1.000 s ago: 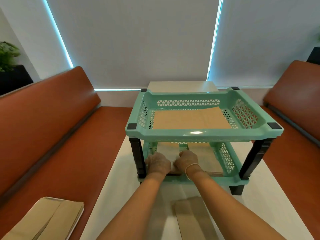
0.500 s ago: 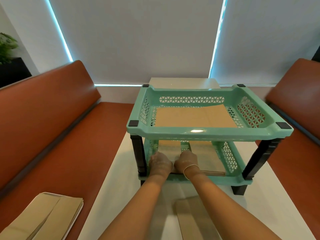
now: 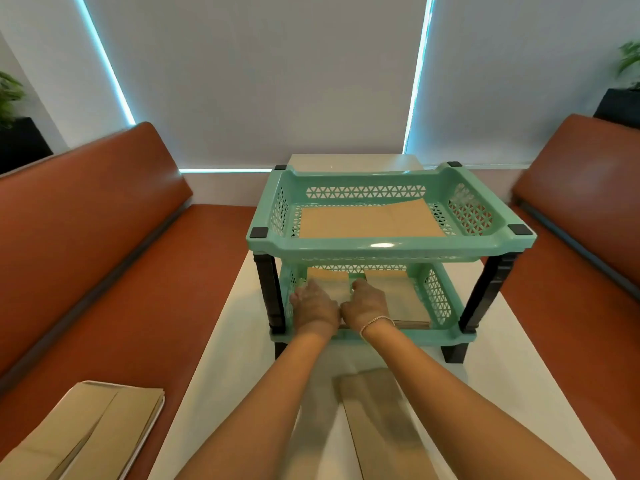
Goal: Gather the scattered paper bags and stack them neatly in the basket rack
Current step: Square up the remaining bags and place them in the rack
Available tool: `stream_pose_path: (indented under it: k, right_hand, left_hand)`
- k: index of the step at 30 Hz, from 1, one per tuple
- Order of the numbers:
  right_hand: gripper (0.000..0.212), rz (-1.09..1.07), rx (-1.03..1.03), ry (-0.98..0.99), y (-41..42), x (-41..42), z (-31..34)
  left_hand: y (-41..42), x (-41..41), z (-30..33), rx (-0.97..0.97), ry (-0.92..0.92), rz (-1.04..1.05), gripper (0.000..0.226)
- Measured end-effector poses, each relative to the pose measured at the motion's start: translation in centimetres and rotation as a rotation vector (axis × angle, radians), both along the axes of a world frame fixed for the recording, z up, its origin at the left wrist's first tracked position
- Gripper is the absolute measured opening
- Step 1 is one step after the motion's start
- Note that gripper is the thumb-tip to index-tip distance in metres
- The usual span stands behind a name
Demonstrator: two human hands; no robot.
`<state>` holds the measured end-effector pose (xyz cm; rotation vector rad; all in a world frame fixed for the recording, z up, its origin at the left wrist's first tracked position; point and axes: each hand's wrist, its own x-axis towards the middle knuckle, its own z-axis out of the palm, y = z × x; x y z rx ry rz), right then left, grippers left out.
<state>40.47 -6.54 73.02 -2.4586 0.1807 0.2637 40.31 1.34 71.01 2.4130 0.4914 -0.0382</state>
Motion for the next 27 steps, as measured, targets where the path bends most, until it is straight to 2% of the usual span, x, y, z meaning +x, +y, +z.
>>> stream_pose_path:
  k: [6, 9, 13, 17, 22, 27]
  right_hand:
    - [0.035, 0.034, -0.059, -0.193, -2.6, -6.7, -0.3]
    - [0.044, 0.004, -0.187, -0.069, -4.3, -10.1, -2.1]
    - [0.086, -0.016, -0.324, 0.225, -5.7, -13.4, -4.6]
    - [0.103, -0.12, -0.31, 0.337, -5.7, -14.9, -6.1]
    - [0.105, -0.2, -0.218, 0.417, -5.5, -15.1, -6.3]
    - [0.084, -0.138, -0.214, 0.43, -5.2, -15.6, -6.5]
  left_hand:
    - [-1.1, -4.7, -0.1, -0.131, -0.408, -0.076, 0.031]
    - [-1.7, -7.4, -0.6, -0.198, -0.486, -0.09, 0.028]
    - [-1.7, -9.8, -1.7, -0.237, -0.489, -0.155, 0.025]
    - [-1.3, -11.5, -2.9, -0.236, -0.43, -0.181, 0.023]
    - [-0.5, -13.4, -3.7, -0.234, -0.349, -0.168, 0.025]
    - [0.5, -14.4, -4.4, -0.217, -0.202, -0.213, 0.045]
